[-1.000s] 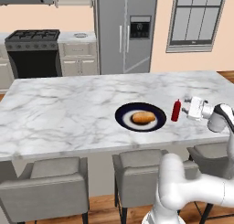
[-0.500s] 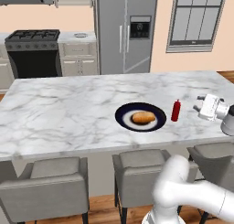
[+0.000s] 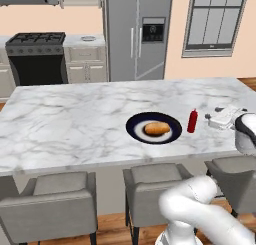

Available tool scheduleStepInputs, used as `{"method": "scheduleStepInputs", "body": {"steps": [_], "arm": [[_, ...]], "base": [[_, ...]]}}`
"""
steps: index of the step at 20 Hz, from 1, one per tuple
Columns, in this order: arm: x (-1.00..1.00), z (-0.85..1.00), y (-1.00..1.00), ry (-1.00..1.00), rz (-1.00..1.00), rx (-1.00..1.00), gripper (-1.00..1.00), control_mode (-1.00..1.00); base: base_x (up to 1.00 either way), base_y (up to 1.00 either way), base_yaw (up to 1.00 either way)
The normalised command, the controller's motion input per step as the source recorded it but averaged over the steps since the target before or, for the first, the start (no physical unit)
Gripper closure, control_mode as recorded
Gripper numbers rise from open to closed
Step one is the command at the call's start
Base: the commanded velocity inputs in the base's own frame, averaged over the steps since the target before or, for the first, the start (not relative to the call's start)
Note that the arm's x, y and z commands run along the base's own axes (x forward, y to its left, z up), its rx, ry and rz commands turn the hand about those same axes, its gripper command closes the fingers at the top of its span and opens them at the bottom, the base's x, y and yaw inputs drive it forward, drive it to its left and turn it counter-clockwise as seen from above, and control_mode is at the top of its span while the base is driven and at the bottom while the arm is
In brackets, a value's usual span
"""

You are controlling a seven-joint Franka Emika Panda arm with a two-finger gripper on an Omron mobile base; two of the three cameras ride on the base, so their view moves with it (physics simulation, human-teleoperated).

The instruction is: Move the hot dog bun to the plate on the dining table and place the condiment next to that plate. Then navigate to the fridge and take the sausage and place it on the plate as well.

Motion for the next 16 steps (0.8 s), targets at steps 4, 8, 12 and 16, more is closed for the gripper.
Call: {"method": "scheduleStepInputs", "body": {"steps": [4, 8, 12, 16], "arm": [[-0.59, 0.5, 0.94, 0.29, -0.34, 0.0, -1.0, -1.0], [-0.55, 0.43, 0.9, 0.27, -0.34, -0.02, -1.0, -1.0], [-0.34, 0.68, 0.51, 0.35, -0.35, 0.0, -1.0, -1.0], [-0.44, 0.65, 0.07, 0.38, -0.26, 0.0, -1.0, -1.0]], "base": [[0.0, 0.0, 0.0], [0.0, 0.0, 0.0], [0.0, 0.0, 0.0], [0.0, 0.0, 0.0]]}}
